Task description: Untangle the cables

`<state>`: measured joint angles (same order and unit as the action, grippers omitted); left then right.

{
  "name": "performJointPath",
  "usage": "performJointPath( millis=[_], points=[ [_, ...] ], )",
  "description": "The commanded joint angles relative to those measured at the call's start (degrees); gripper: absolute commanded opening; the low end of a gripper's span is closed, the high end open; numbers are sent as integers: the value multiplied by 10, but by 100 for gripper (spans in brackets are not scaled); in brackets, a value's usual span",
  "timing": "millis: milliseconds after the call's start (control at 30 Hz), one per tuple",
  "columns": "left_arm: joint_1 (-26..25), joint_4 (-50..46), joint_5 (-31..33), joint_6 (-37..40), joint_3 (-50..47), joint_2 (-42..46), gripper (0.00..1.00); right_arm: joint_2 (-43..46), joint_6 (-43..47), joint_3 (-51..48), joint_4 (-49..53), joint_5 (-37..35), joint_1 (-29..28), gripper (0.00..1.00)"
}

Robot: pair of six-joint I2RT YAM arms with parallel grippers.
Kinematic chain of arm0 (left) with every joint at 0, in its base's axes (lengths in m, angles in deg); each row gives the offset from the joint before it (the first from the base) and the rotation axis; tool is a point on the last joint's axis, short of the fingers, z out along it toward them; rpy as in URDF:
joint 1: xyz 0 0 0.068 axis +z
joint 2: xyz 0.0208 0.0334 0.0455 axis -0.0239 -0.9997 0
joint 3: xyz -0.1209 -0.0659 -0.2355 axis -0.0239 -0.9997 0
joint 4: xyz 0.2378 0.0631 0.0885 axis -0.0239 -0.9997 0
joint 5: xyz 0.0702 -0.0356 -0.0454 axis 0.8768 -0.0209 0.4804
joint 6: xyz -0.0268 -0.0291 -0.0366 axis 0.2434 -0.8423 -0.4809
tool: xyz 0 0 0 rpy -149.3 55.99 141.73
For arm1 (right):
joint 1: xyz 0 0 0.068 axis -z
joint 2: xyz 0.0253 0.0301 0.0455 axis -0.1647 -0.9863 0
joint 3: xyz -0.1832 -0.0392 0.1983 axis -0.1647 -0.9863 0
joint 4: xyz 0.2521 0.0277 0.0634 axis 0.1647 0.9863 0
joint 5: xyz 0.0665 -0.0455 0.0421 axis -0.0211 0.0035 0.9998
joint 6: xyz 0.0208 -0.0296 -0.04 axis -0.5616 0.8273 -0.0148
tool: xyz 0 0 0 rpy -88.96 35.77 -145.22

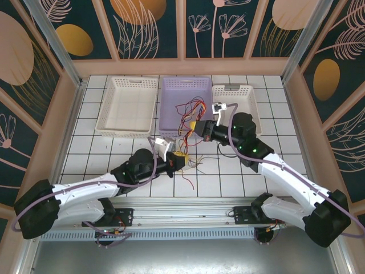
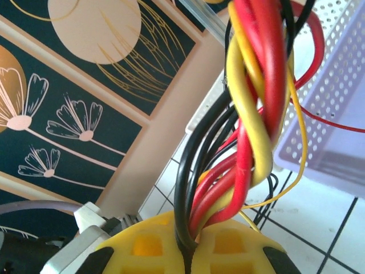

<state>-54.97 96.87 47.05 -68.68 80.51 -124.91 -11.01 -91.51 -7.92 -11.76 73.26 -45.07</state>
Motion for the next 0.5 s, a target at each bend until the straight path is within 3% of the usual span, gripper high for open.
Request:
performJointPath(
  millis=[0, 167, 233, 333, 467],
  points=[
    [-3, -52, -10, 14, -15, -2, 0, 14, 17, -25, -29, -25, 24, 0],
    [-3, -65, -23, 21, -7, -41, 0, 25, 20, -64, -26, -16, 24, 1],
    [-3, -66, -6, 23, -10, -39, 0, 37, 17, -83, -32, -13, 24, 15],
    [-3, -74, 16, 23, -13, -14, 0, 54, 13, -110, -23, -27, 24, 45],
    [-3, -122, 75, 20, -9, 49, 0, 59, 10, -136, -6, -40, 25, 57]
  ],
)
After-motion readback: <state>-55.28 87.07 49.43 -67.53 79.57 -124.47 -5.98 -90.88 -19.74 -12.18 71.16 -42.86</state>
